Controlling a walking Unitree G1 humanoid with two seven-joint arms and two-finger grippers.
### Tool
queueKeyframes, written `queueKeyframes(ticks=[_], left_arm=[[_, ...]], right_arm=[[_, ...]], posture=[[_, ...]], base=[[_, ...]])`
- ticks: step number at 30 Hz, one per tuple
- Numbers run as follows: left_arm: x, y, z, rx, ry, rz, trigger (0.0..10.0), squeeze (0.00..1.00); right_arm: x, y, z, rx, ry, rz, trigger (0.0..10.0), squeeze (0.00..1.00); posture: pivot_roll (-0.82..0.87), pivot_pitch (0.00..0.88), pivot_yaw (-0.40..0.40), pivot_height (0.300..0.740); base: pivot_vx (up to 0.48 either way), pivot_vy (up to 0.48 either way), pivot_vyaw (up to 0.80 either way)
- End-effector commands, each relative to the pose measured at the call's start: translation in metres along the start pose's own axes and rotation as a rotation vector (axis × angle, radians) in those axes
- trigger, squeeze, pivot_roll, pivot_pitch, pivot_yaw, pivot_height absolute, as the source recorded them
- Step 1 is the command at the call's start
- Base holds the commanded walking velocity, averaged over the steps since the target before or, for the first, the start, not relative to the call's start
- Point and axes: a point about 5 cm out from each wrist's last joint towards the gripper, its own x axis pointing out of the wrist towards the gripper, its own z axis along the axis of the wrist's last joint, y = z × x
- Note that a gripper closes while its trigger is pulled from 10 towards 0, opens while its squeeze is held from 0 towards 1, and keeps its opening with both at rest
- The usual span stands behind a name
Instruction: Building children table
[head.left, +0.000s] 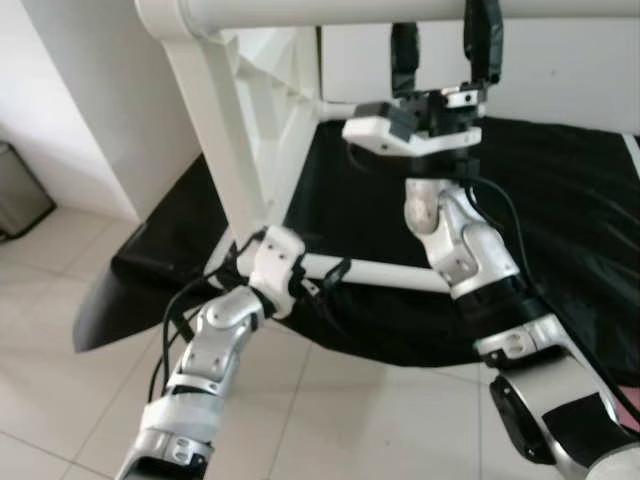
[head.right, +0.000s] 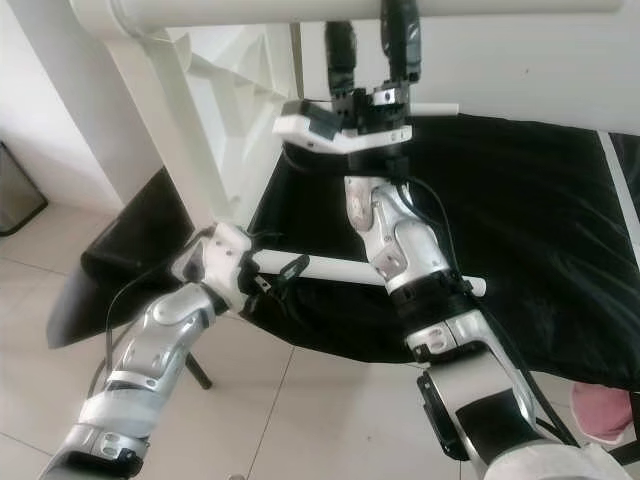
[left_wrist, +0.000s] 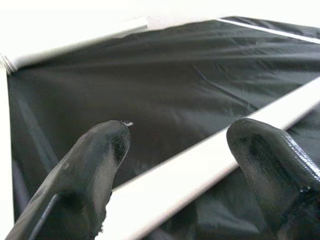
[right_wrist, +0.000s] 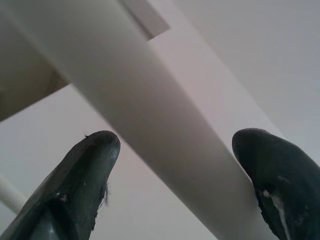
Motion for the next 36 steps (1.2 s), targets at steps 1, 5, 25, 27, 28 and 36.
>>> queueKeyframes(ticks=[1, 5, 25, 27, 28, 36], left_arm=[[0.0, 0.003, 0.0, -0.002, -0.006, -0.006, 10.0, 0.0], [0.0, 0.005, 0.001, -0.003, -0.009, -0.004, 10.0, 0.0], [0.02, 0.03, -0.033, -0.239, 0.075, 0.261, 10.0, 0.0], [0.022, 0.032, -0.034, -0.261, 0.08, 0.3, 10.0, 0.0], [0.022, 0.032, -0.034, -0.261, 0.08, 0.3, 10.0, 0.0], [0.012, 0.067, -0.035, -0.457, 0.052, 0.617, 10.0, 0.0]], right_arm=[[-0.005, 0.006, -0.001, -0.01, 0.018, 0.034, 10.0, 0.0], [-0.006, 0.007, 0.001, -0.03, 0.019, 0.032, 10.0, 0.0], [0.036, 0.001, 0.019, -0.006, -0.006, 0.209, 10.0, 0.0], [0.038, -0.002, 0.02, -0.008, -0.01, 0.235, 10.0, 0.0], [0.038, -0.002, 0.02, -0.008, -0.01, 0.235, 10.0, 0.0], [0.045, -0.016, 0.008, -0.044, 0.012, 0.43, 5.5, 0.0]], posture=[[0.02, 0.0, 0.006, 0.74], [0.02, 0.0, 0.016, 0.74], [-0.04, 0.016, 0.03, 0.74], [-0.05, 0.018, 0.031, 0.74], [-0.05, 0.018, 0.031, 0.74], [-0.09, 0.023, 0.02, 0.74]], base=[[0.0, 0.0, 0.0], [0.0, 0.0, 0.0], [0.0, 0.0, 0.0], [0.0, 0.0, 0.0], [0.0, 0.0, 0.0], [0.0, 0.0, 0.0]])
